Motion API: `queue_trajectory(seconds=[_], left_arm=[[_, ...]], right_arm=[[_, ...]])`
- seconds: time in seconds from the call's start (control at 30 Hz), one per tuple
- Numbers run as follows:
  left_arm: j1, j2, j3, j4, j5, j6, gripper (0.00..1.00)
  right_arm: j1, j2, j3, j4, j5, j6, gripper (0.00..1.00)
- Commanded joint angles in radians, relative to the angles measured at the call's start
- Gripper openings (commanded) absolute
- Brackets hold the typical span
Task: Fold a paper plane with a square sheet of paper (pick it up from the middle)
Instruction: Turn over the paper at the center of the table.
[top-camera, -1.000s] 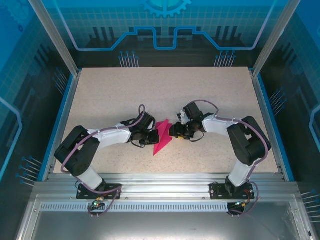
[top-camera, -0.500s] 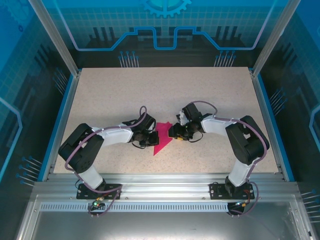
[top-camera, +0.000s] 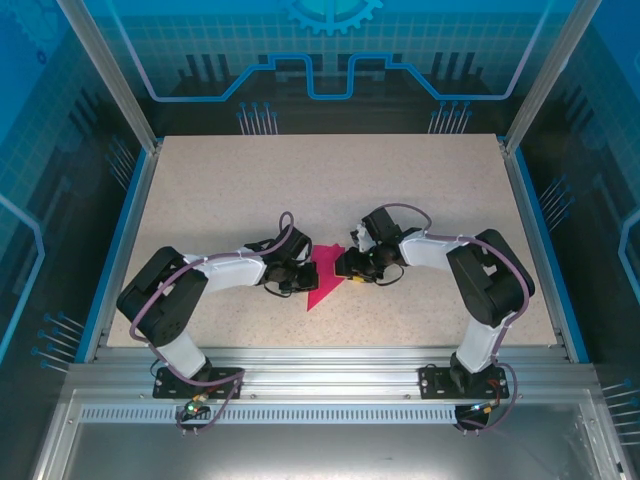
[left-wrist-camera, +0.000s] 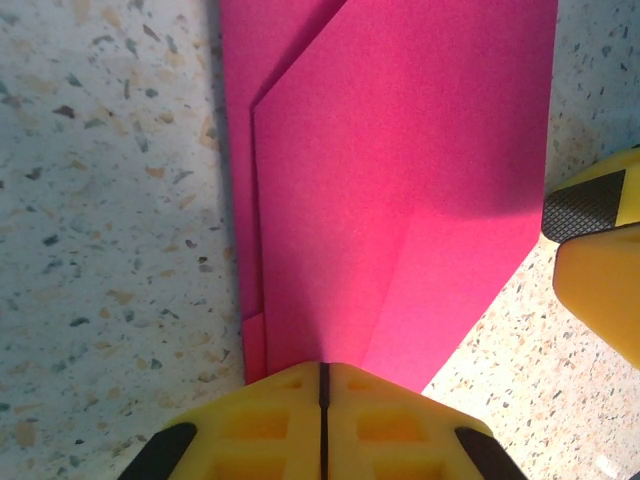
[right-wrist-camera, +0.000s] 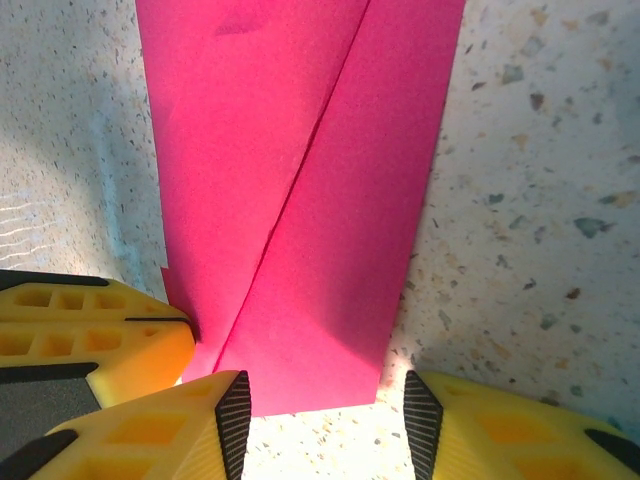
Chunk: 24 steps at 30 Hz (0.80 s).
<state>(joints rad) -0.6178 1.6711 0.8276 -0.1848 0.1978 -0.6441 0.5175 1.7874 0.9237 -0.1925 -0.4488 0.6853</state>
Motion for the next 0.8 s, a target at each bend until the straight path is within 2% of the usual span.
queue_trajectory(seconds=[0.0,0.3,0.63,0.77], left_arm=[[0.006,0.014,-0.017,0.009,0.003,0.02,0.09],[0.005,0.015,-0.012,0.001,0.002,0.02,0.09],[0.006,0.003,-0.019,0.018,0.016,0.01,0.08],[0.016,-0.002,-0.038,0.063,0.053,-0.017,0.08]], right_arm=[[0.022,0.02,0.021,0.021,-0.031,0.016,0.47],[0.02,0.028,0.042,-0.007,-0.028,0.037,0.44],[0.014,0.011,-0.001,0.105,-0.069,0.096,0.46],[0.012,0.019,-0.014,0.155,-0.095,0.124,0.45]])
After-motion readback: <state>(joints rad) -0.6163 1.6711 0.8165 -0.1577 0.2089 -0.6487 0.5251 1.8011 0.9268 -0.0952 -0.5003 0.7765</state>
